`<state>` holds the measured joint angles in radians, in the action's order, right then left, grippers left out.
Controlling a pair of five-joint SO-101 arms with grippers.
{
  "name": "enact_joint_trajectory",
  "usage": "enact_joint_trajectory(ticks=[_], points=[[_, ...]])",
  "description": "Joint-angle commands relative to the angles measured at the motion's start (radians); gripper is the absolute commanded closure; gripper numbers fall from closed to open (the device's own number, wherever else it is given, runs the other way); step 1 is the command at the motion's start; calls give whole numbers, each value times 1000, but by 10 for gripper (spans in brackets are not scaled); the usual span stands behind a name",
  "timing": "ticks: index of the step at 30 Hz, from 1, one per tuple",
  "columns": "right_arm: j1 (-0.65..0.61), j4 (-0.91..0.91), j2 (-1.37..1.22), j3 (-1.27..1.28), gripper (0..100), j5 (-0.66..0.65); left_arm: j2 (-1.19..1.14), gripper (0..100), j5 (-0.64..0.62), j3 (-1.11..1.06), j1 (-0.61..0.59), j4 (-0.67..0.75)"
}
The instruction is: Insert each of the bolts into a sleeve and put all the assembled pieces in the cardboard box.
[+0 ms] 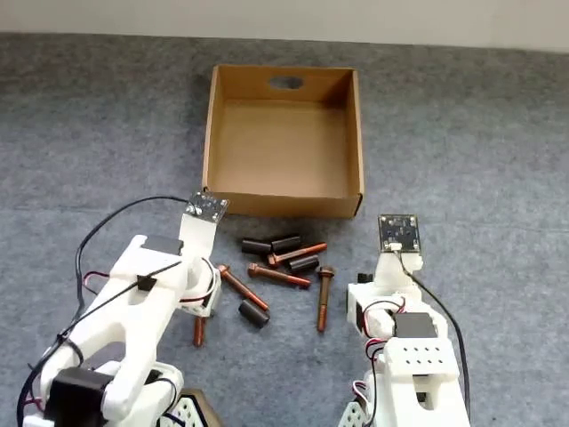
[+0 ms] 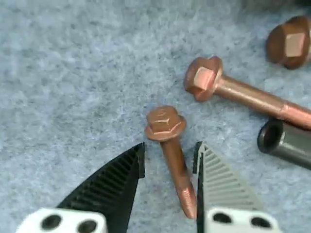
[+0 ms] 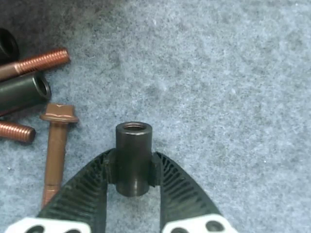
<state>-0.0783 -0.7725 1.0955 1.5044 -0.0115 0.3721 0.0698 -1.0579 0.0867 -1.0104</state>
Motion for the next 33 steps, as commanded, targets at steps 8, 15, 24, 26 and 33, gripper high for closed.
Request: enact_joint_trajectory(ticks=[8, 15, 24, 26, 33], points=[[10, 18, 15, -5, 993, 2, 133, 993, 23, 45, 4, 26], [10, 18, 15, -4, 993, 2, 242, 972, 276, 33, -12, 34], [10, 18, 15, -4, 993, 2, 47, 825, 299, 38, -13, 107], [10, 18, 15, -4, 993, 2, 1, 847, 298, 36, -25, 158], [10, 18, 15, -4, 993, 2, -51, 864, 298, 85, -79, 221]])
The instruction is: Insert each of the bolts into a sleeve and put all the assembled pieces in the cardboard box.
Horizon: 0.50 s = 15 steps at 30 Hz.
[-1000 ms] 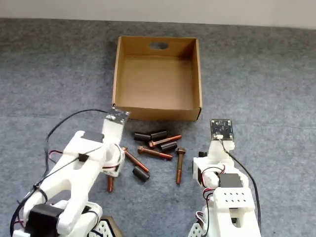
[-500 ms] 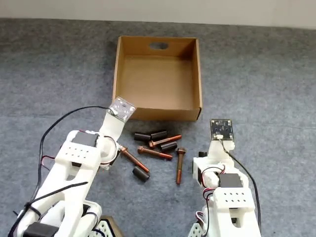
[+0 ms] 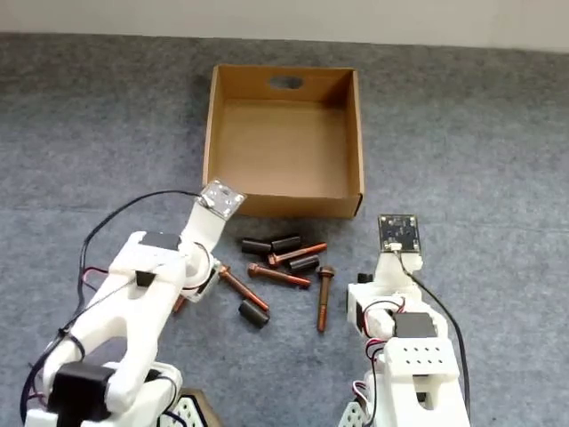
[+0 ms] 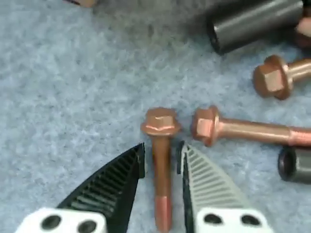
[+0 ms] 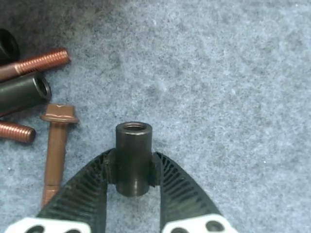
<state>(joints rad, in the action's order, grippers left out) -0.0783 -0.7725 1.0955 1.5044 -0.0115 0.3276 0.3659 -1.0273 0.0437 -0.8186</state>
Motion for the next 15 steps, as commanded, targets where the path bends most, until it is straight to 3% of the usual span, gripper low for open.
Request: enact_joint_trajectory(ticks=[1, 15], points=[[10, 18, 15, -4, 993, 2, -7, 864, -2, 73, -50, 29], [10, 18, 15, -4, 993, 2, -18, 860, -43, 119, -81, 34]])
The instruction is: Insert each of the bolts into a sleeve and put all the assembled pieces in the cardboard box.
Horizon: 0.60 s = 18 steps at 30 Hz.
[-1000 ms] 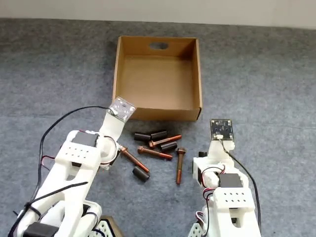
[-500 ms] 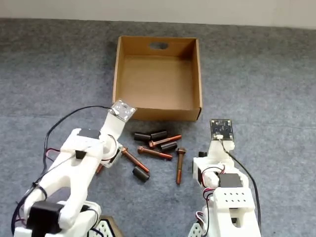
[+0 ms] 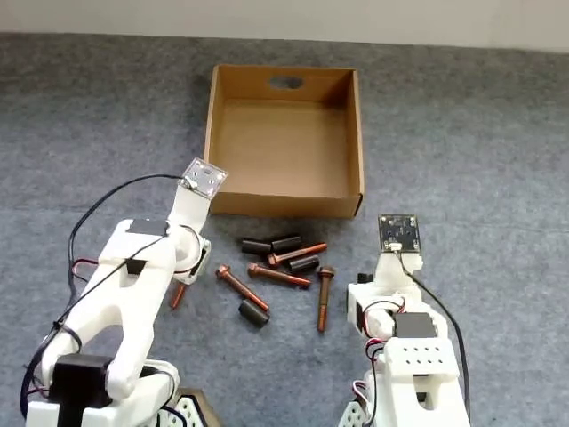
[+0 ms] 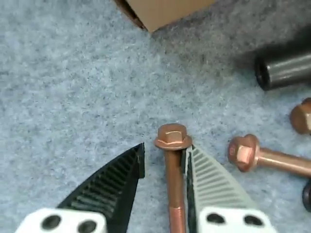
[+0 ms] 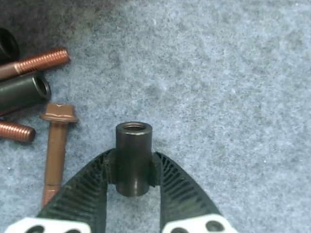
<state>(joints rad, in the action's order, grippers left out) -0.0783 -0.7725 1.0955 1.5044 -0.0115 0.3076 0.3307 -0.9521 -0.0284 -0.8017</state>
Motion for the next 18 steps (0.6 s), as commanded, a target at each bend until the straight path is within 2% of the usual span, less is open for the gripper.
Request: enact_joint_trajectory(ticks=[1, 6, 11, 18], points=[[10, 18, 15, -4, 993, 2, 2, 862, -8, 44, -8, 17], [10, 18, 15, -4, 993, 2, 2, 873, -8, 31, 39, 11], [10, 18, 15, -4, 993, 2, 2, 994, -9, -1, 114, 11], [10, 18, 16, -15, 993, 2, 4, 990, -11, -4, 114, -8]])
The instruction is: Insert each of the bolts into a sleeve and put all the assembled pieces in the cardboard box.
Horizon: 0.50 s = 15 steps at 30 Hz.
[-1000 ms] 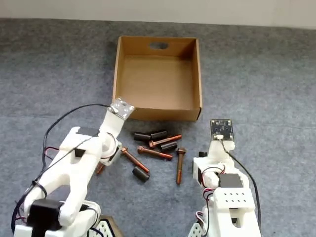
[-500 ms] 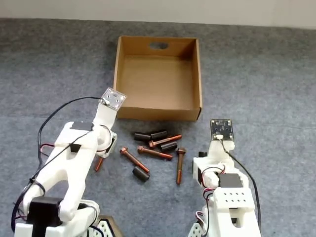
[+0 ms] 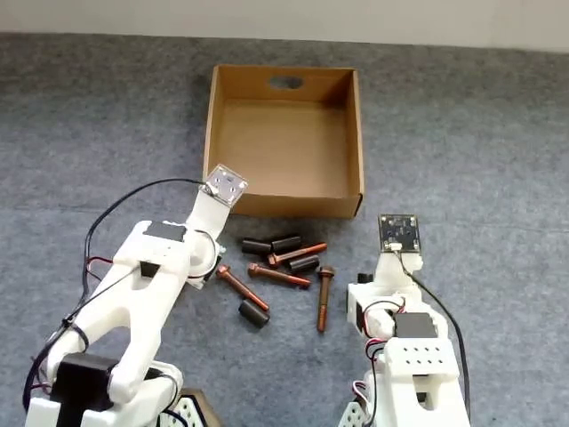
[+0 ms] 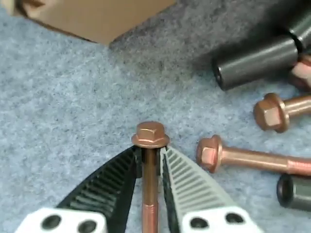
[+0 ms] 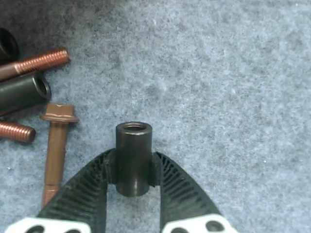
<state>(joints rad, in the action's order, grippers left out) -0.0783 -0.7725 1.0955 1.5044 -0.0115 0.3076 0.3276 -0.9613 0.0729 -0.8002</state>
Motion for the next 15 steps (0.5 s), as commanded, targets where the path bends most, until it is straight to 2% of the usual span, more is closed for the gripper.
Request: enact_joint_trajectory(ticks=[1, 6, 11, 15], points=[[10, 18, 16, -15, 993, 2, 8, 990, -8, 7, 13, -26], [10, 18, 16, -15, 993, 2, 2, 973, -5, 5, 15, -35], [10, 18, 16, -15, 993, 2, 1, 826, -5, 5, 13, -41], [10, 18, 16, -15, 993, 2, -2, 890, -5, 12, 13, -41]])
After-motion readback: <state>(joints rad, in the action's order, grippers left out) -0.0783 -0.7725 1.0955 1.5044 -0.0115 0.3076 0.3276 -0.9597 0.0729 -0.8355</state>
